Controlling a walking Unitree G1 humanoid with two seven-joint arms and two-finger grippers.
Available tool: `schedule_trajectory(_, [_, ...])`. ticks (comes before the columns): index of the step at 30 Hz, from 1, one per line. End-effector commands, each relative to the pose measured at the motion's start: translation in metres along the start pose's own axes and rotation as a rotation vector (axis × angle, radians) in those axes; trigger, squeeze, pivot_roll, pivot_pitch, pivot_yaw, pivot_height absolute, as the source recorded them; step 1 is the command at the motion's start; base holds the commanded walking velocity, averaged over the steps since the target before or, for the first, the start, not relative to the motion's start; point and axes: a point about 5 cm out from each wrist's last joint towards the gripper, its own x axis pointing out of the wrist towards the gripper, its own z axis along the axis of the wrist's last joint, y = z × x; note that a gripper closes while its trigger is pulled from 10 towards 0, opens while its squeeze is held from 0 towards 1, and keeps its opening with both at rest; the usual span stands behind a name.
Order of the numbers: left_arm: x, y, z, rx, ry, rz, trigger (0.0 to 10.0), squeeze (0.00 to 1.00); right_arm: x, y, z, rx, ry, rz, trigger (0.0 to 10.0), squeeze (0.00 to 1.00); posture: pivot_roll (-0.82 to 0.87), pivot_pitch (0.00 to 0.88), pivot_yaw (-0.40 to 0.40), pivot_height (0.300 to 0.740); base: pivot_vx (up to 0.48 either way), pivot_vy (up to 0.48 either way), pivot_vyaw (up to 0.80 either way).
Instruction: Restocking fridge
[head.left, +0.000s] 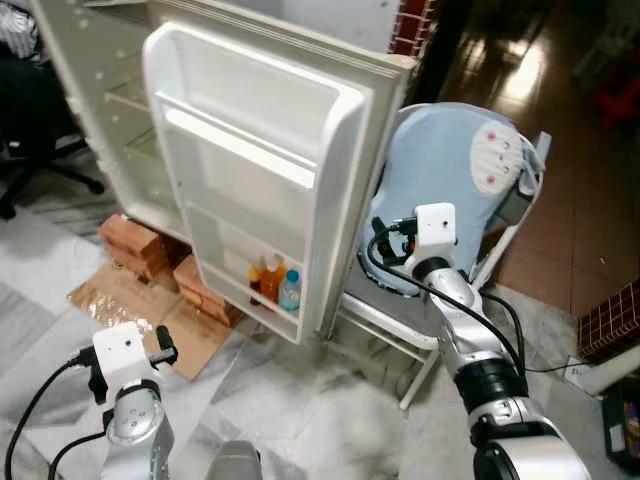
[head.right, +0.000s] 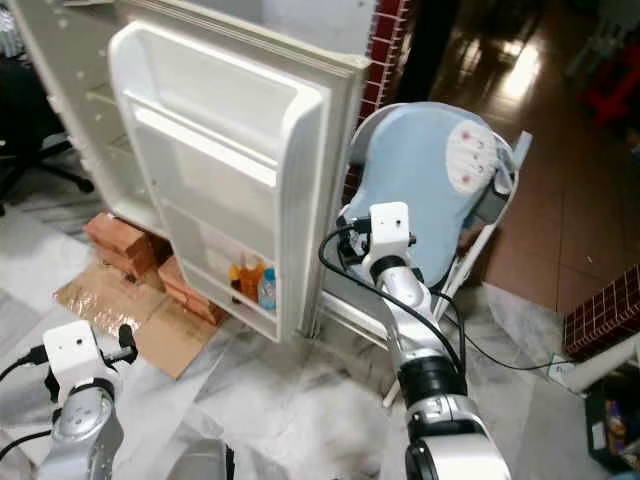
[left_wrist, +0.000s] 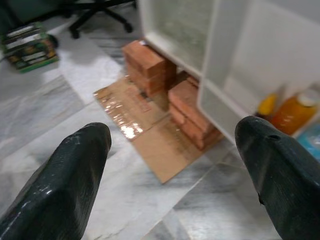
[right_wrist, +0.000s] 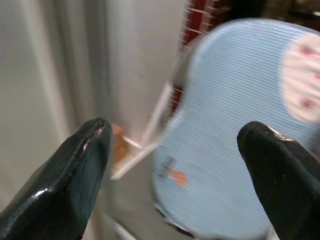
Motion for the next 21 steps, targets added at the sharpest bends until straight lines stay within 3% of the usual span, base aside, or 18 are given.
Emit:
schedule_trajectory(1, [-0.0006, 0.0005, 0.0038, -0.014, -0.019, -0.003, 10.0, 0.00, -0.0013, -0.0026, 0.0078, 0.008, -0.046, -0.029, 10.0, 0.00, 0.07, 0.000, -0.068, 0.740, 0.311, 0.000, 0.00])
schedule_trajectory(15, [-0.0003, 0.0003, 0.0044, -0.016, -0.026, -0.011, 10.0, 0.00, -0.0074, -0.0020, 0.0084, 0.020, -0.072, -0.054, 10.0, 0.00, 0.07, 0.000, -0.065, 0.740, 0.453, 0.000, 0.00])
schedule_trajectory(21, [0.0004, -0.0013, 0.0031, -0.014, -0.009, -0.002, 10.0, 0.00, -0.0057, -0.0011, 0.0110, 0.022, -0.078, -0.055, 10.0, 0.00, 0.07, 0.000, -0.066, 0.740, 0.000, 0.000, 0.00])
